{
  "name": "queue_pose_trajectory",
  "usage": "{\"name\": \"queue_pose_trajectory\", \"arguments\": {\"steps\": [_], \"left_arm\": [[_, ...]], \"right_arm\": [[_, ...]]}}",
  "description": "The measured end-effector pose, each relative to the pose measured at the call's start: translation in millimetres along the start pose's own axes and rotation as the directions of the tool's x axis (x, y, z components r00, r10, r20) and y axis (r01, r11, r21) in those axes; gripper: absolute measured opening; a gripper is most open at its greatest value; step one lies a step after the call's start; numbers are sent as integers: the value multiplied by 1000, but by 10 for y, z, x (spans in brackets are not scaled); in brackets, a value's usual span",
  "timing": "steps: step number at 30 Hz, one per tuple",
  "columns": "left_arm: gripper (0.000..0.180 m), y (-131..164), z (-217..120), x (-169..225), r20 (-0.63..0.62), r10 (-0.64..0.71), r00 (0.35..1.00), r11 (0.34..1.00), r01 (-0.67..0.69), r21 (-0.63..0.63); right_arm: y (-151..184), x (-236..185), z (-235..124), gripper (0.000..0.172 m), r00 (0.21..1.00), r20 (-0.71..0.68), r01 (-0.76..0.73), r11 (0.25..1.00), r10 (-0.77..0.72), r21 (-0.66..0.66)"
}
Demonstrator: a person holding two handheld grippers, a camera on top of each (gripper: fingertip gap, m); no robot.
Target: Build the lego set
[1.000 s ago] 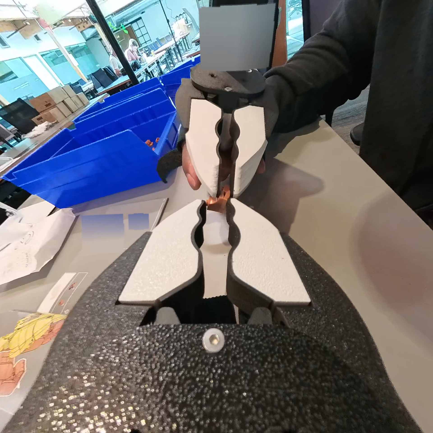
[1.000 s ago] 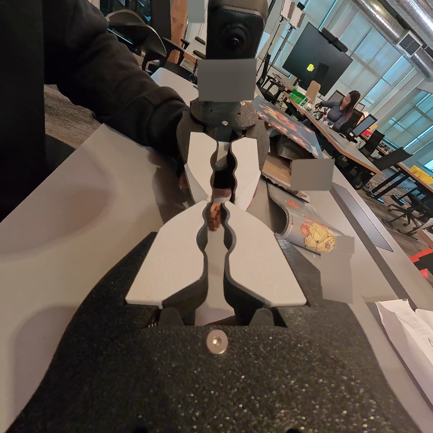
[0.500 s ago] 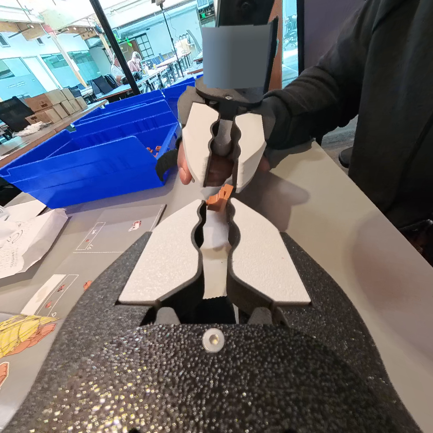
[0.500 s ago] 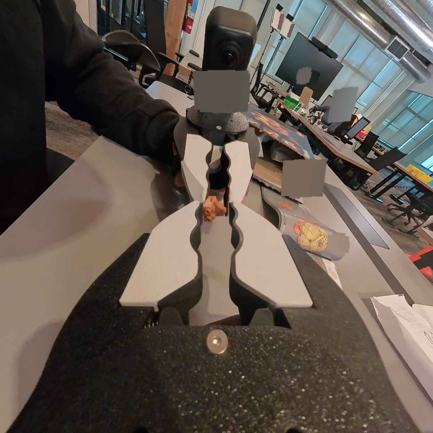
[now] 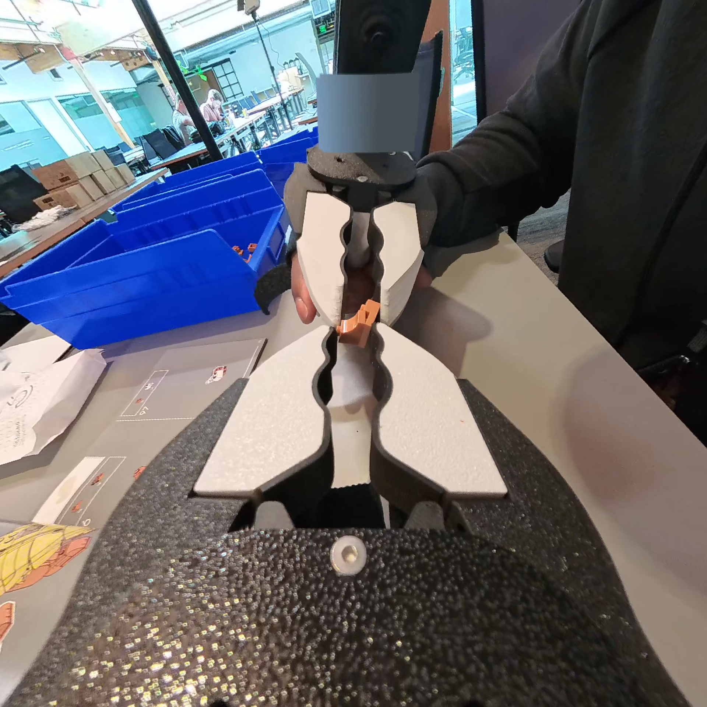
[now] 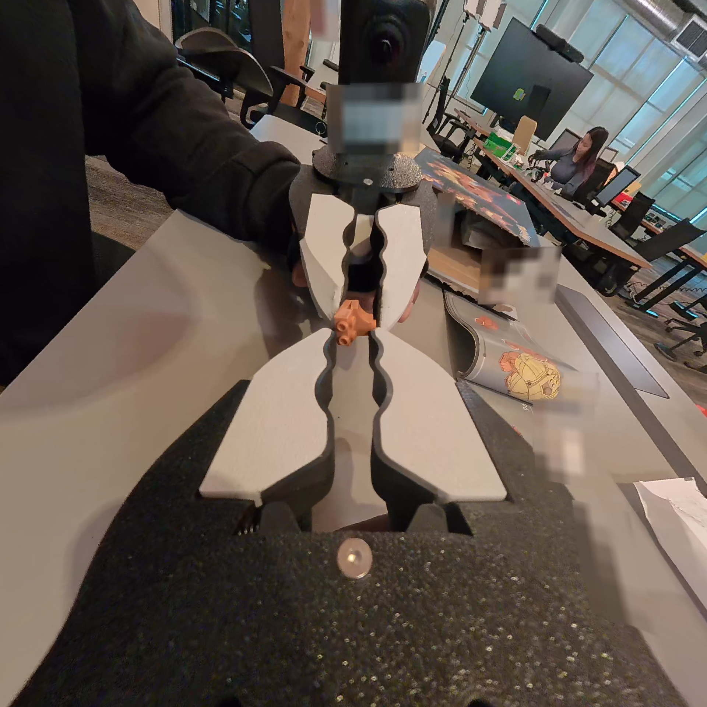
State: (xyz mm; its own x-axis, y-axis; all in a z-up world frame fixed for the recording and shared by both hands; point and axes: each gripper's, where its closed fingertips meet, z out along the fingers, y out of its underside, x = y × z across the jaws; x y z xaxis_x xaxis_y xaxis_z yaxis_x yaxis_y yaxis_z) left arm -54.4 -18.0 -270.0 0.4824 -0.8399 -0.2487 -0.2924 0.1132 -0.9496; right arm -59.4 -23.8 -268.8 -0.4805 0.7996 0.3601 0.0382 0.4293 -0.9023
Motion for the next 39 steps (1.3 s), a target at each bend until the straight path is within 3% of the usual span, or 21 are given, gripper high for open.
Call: {"name": "queue_pose_trajectory", "arguments": {"steps": [22, 39], "left_arm": [[16, -16, -2, 10, -12, -21, 1000, 1000, 21, -3], [16, 4, 2, 11, -6, -27, 1000, 999, 27, -24]], "right_arm": [[-47, 12, -11, 24, 1000, -9, 1, 999, 0, 42], [-17, -4, 4, 17, 1000, -14, 24, 999, -24, 26]]}}
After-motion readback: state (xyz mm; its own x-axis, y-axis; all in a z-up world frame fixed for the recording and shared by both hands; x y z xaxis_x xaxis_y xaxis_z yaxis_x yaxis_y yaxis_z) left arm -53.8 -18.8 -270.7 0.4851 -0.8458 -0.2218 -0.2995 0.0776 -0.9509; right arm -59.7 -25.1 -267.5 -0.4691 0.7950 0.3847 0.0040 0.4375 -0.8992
